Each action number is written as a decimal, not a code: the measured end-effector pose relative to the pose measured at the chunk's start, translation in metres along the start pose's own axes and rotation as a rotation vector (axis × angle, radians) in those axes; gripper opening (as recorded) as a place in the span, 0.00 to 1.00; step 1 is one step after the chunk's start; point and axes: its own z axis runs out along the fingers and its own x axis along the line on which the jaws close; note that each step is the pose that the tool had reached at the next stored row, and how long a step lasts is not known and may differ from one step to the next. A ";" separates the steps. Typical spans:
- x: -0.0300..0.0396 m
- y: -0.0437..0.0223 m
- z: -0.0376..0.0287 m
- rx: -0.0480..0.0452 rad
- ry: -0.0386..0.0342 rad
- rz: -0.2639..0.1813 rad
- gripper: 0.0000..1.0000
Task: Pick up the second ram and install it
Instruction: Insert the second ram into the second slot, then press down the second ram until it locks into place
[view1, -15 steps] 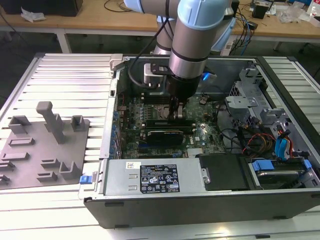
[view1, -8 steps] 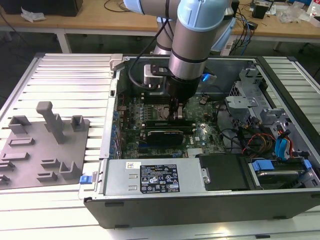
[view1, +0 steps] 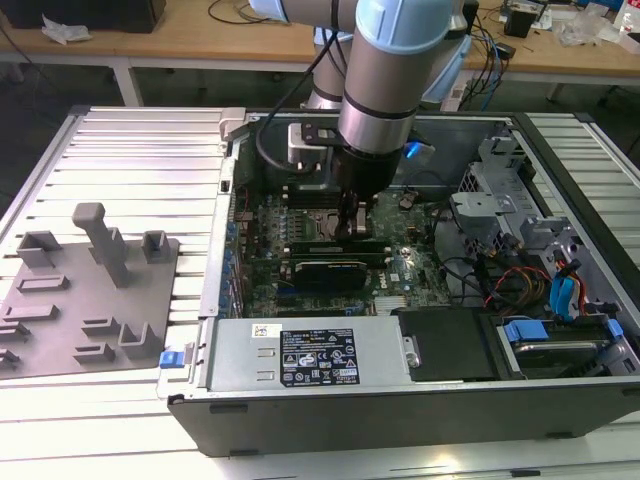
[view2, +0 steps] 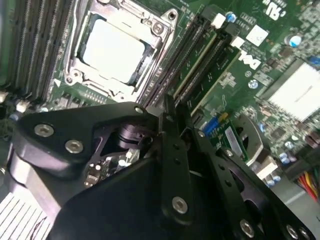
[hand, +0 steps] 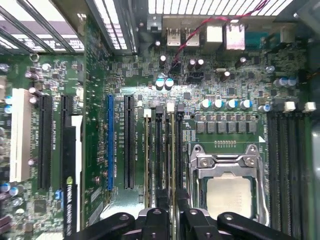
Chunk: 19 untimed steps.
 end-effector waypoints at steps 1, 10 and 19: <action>-0.0014 0.0003 -0.0046 0.0000 0.0017 0.000 0.20; -0.0052 0.0014 -0.0205 0.0008 0.0028 0.000 0.11; -0.0050 -0.0435 0.0041 -0.0052 0.0031 0.000 0.11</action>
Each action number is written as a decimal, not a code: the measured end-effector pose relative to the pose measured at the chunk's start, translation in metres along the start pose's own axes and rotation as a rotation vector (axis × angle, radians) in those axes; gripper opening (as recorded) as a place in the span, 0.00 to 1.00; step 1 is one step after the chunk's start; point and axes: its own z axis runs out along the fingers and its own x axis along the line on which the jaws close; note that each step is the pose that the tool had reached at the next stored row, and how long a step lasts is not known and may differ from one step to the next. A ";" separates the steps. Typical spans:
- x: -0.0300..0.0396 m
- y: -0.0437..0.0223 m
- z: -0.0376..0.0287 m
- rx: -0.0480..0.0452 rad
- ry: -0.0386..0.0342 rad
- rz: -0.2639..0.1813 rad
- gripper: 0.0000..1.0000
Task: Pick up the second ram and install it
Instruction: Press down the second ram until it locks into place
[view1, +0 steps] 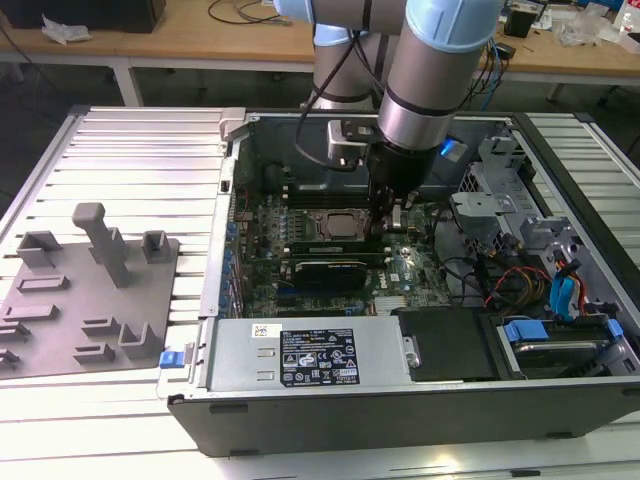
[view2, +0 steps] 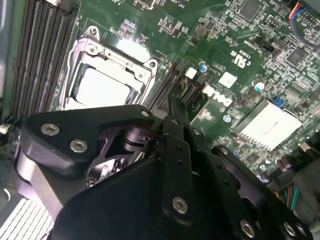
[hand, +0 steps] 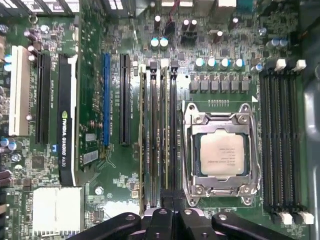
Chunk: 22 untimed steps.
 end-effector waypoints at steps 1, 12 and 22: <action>0.0000 -0.0001 0.0019 0.0000 -0.0001 0.000 0.11; 0.0010 0.0392 0.0057 0.0231 -0.0001 0.000 0.11; 0.0017 0.0931 0.0123 0.0350 -0.0003 0.000 0.11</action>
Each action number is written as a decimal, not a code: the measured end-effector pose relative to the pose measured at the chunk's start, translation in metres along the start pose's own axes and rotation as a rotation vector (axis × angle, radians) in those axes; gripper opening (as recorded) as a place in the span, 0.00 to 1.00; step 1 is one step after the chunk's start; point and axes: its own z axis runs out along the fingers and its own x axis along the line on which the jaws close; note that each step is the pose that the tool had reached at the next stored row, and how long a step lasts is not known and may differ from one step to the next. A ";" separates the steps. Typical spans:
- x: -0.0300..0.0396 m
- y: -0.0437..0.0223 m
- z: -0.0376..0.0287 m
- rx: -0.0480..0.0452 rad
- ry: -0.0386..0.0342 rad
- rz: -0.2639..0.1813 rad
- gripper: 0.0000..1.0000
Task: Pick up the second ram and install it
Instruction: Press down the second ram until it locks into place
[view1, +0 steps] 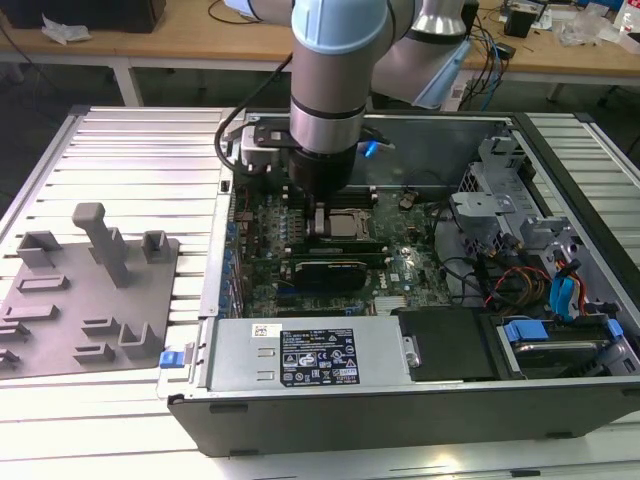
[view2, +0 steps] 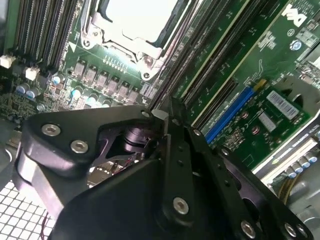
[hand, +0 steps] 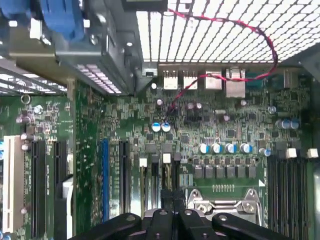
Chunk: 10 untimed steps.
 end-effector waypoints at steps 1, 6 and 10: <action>0.0001 0.0001 0.0002 -0.0003 0.0004 0.000 0.11; -0.0003 -0.0027 -0.0018 0.0008 -0.0013 0.000 0.11; -0.0002 -0.0193 -0.0044 -0.0042 -0.0013 0.000 0.11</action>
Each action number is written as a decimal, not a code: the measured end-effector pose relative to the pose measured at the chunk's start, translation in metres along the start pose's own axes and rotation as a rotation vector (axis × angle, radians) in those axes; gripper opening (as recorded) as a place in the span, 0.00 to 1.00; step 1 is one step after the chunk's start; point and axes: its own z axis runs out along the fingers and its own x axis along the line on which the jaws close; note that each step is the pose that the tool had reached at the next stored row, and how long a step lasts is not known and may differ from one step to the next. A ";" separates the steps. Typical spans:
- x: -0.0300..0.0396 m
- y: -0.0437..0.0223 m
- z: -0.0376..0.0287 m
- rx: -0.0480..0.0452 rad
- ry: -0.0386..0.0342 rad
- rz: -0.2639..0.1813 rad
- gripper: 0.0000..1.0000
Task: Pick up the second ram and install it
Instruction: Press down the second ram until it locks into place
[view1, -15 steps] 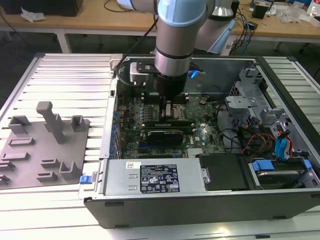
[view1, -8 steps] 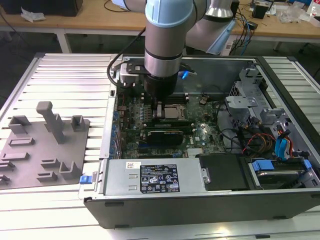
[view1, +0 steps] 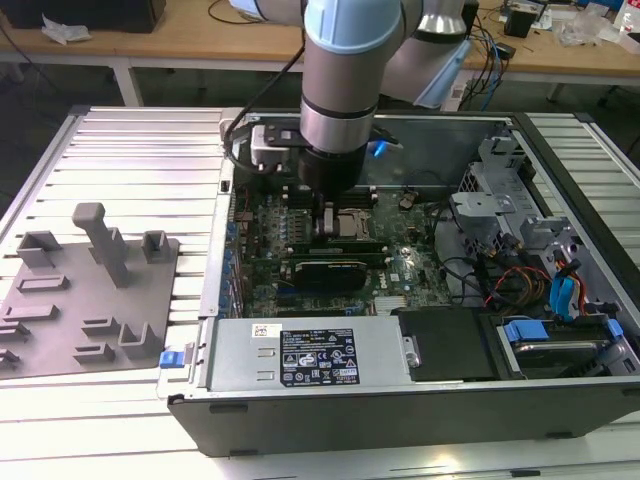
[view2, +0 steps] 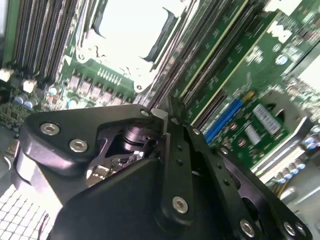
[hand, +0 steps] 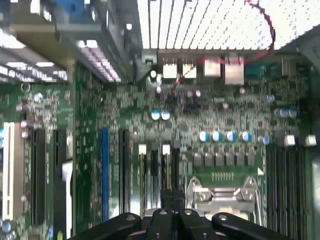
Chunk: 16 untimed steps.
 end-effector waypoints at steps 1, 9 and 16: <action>-0.0001 -0.0019 -0.0009 -0.0002 -0.0007 0.000 0.11; -0.0008 -0.0186 -0.0297 -0.0051 -0.0359 -0.001 0.11; -0.0019 -0.0165 -0.0852 -0.0052 -0.0372 -0.001 0.11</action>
